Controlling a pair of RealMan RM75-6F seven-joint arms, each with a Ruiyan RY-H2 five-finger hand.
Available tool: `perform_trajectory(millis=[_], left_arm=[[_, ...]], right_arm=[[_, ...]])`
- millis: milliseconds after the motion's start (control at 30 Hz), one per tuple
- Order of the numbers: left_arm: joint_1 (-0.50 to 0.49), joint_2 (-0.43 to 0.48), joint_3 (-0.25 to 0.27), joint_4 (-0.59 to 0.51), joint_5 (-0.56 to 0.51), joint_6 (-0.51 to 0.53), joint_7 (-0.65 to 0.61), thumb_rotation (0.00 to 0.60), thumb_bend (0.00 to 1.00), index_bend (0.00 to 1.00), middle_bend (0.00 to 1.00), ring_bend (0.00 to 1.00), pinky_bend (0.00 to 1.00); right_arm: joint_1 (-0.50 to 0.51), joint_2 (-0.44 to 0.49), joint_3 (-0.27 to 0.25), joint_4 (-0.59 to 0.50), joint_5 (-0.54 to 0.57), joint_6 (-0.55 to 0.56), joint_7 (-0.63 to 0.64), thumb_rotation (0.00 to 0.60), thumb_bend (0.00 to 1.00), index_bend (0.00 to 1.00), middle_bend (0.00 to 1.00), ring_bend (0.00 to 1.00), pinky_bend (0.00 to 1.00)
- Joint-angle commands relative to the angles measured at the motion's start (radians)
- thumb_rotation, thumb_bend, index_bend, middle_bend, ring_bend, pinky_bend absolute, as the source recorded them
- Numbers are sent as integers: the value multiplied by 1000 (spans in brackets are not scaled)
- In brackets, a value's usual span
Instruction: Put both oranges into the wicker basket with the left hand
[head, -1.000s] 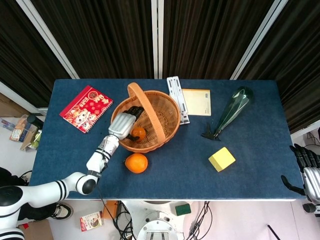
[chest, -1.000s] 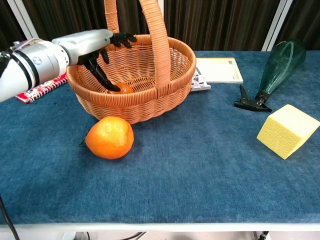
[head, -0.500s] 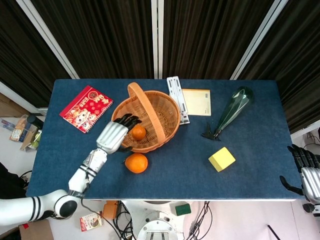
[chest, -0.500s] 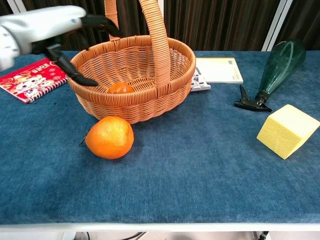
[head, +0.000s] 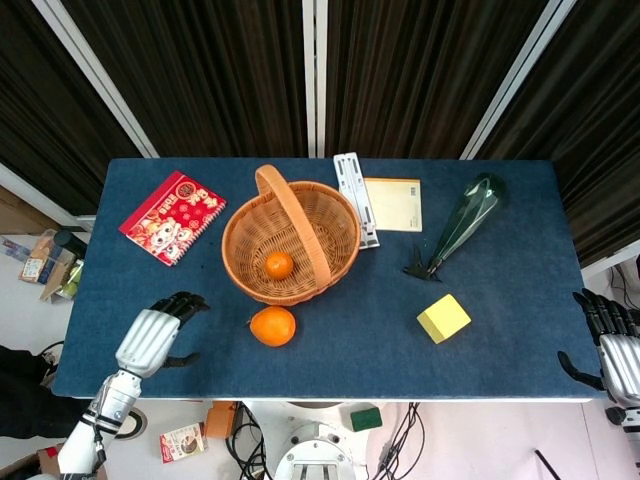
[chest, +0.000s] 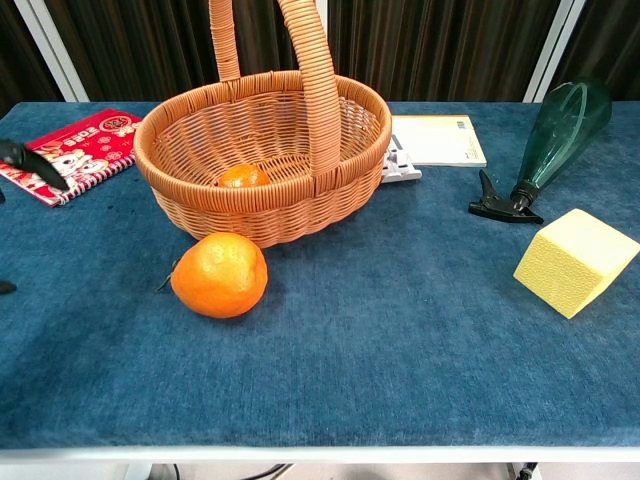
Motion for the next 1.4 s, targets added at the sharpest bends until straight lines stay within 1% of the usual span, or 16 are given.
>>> perform_trajectory(millis=[33,100,233,467,733,967,1400], left_arm=[[18,-66,18,92,13,-40,-56,600,110,288,249,188,328],[13,-106,10,137,13,-65,-64,600,108,271,248,188,328],[3,-193,-22,231,21,-85,-96,600,104,250,245,188,328],[-17,-264,-65,296,25,-108,-133,600,101,236,245,188,328],[-55,-296,-88,294,32,-163,-147,600,98,230,244,188,327],[-89,-343,-112,327,27,-207,-191,600,98,199,243,188,327],[-139,-388,-126,341,24,-271,-229,600,98,193,237,188,327]], right_arm=[[0,0,-1,0,-1,-1,-1,600,325,0,0,0,0],[-1,1,-2,-1,-3,3,1,600,325,0,0,0,0],[-7,3,-1,1,-5,16,11,600,324,0,0,0,0],[-6,5,-2,6,-8,16,20,600,324,0,0,0,0],[-5,4,-3,4,-6,13,15,600,324,0,0,0,0],[-5,5,-2,5,-3,14,19,600,324,0,0,0,0],[-3,7,-2,7,-1,9,24,600,324,0,0,0,0]])
